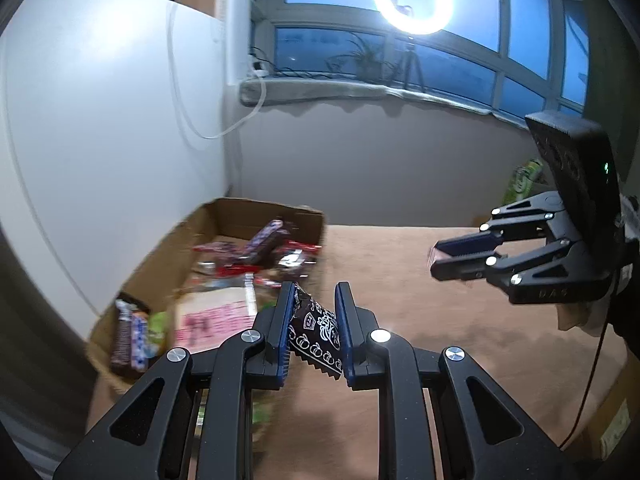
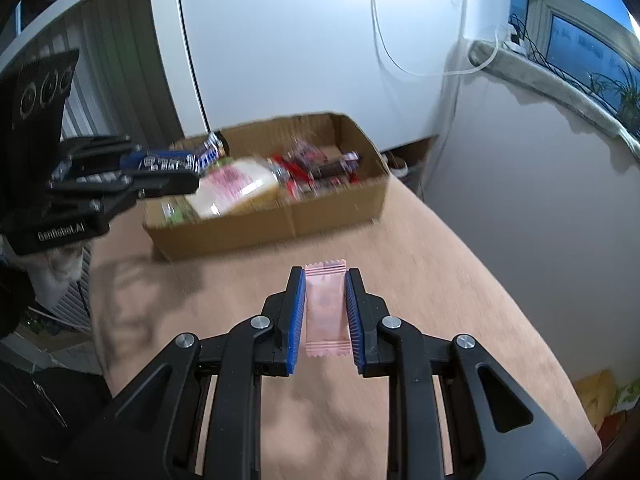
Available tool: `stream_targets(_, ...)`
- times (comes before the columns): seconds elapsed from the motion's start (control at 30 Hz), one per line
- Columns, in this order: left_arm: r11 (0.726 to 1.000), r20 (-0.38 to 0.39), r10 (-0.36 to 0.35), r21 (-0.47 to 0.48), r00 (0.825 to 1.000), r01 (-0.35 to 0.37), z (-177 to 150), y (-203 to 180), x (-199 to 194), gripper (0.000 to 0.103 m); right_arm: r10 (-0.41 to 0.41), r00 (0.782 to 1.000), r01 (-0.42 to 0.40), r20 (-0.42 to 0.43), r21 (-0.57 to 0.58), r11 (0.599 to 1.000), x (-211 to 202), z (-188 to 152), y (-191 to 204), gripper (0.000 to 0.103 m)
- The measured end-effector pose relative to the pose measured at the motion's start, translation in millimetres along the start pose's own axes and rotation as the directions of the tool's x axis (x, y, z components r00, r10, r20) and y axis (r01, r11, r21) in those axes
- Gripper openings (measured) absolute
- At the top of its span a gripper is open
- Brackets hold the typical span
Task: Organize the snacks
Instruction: 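Carry the black and pink wrappers into the box and open both grippers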
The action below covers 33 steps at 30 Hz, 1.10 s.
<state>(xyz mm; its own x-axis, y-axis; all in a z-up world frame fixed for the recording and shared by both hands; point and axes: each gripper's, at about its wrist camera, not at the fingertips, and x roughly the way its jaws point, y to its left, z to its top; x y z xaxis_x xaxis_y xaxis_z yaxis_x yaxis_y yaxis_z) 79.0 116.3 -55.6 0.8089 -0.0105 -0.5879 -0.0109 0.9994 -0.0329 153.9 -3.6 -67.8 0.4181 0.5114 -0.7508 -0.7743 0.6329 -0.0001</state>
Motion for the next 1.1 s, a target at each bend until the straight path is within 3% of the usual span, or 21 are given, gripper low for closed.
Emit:
stream_targets(0.5,0.994,0.007,0.093,-0.064,0.996,-0.093,-3,53,-6,0.018,0.080,0.996,-0.079,0.050,-0.006,0.997,54,79,35,0.021)
stream_targets(1.1,0.987,0.006,0.135,-0.086,0.991,-0.134,-2,72,-4,0.019,0.053,0.998,-0.053,0.037,0.025,0.998,84,104,40,0.024)
